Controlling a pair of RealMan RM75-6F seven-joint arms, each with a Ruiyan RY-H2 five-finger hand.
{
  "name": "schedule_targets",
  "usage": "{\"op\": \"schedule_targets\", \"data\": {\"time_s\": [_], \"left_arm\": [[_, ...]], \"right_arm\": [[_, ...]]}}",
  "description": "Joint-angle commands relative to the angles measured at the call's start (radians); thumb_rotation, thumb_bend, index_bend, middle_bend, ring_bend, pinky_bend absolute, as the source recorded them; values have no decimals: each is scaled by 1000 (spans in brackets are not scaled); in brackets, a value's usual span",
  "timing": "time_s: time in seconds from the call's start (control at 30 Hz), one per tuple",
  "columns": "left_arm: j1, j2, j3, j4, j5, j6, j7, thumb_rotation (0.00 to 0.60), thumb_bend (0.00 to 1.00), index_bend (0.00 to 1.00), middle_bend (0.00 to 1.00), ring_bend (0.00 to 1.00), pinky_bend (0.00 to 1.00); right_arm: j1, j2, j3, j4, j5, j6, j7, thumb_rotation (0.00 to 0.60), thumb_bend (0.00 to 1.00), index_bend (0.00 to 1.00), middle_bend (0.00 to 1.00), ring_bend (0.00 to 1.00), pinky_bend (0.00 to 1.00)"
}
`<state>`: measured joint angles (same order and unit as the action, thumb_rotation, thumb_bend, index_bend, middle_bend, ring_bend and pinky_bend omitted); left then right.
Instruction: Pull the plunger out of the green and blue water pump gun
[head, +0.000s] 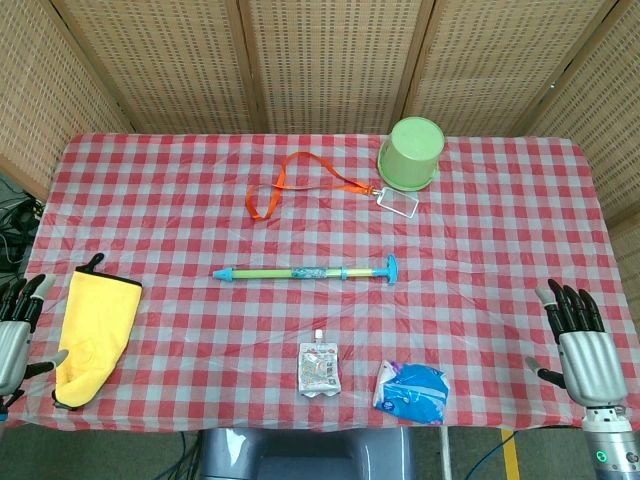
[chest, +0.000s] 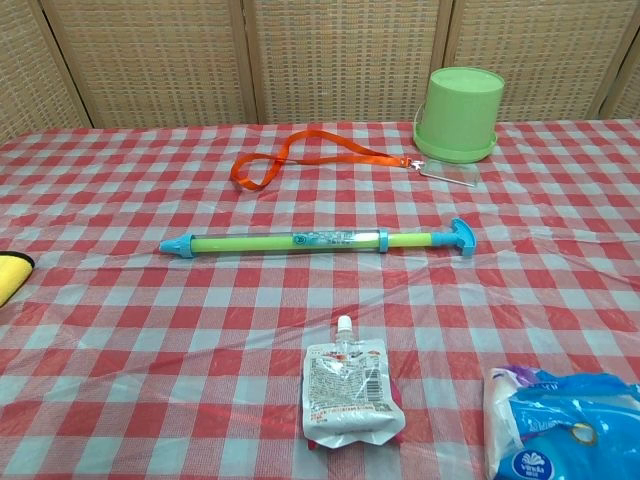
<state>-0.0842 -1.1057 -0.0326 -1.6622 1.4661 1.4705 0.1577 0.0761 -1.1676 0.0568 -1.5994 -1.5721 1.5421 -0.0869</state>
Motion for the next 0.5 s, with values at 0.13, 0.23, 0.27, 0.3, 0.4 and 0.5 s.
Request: {"op": "schedule_targets", "data": {"time_s": [0.13, 0.23, 0.27, 0.3, 0.4, 0.5], "left_arm": [[-2, 6, 0, -8, -9, -8, 6, 600, 66, 0, 0, 0, 0], [0, 9, 0, -14, -13, -7, 8, 600, 67, 0, 0, 0, 0], [0, 10, 0, -16, -13, -6, 7, 600, 68, 0, 0, 0, 0], [1, 10, -1, -16, -13, -4, 6, 600, 68, 0, 0, 0, 0], [0, 9, 0, -15, -9, -4, 2, 600, 68, 0, 0, 0, 0], [-3, 10, 2, -13, -5, -11, -8, 600, 68, 0, 0, 0, 0]], "right_arm": [[3, -3, -3, 5, 0, -10, 14, 600, 59, 0, 0, 0, 0], [4, -2, -3, 7, 1, -13, 20, 600, 59, 0, 0, 0, 0], [5, -1, -3, 7, 0, -13, 22, 600, 59, 0, 0, 0, 0], [5, 0, -3, 7, -1, -13, 24, 600, 59, 0, 0, 0, 0], [5, -2, -2, 8, -3, -10, 30, 600, 59, 0, 0, 0, 0], [6, -2, -2, 9, -4, -11, 34, 600, 59, 0, 0, 0, 0]]}}
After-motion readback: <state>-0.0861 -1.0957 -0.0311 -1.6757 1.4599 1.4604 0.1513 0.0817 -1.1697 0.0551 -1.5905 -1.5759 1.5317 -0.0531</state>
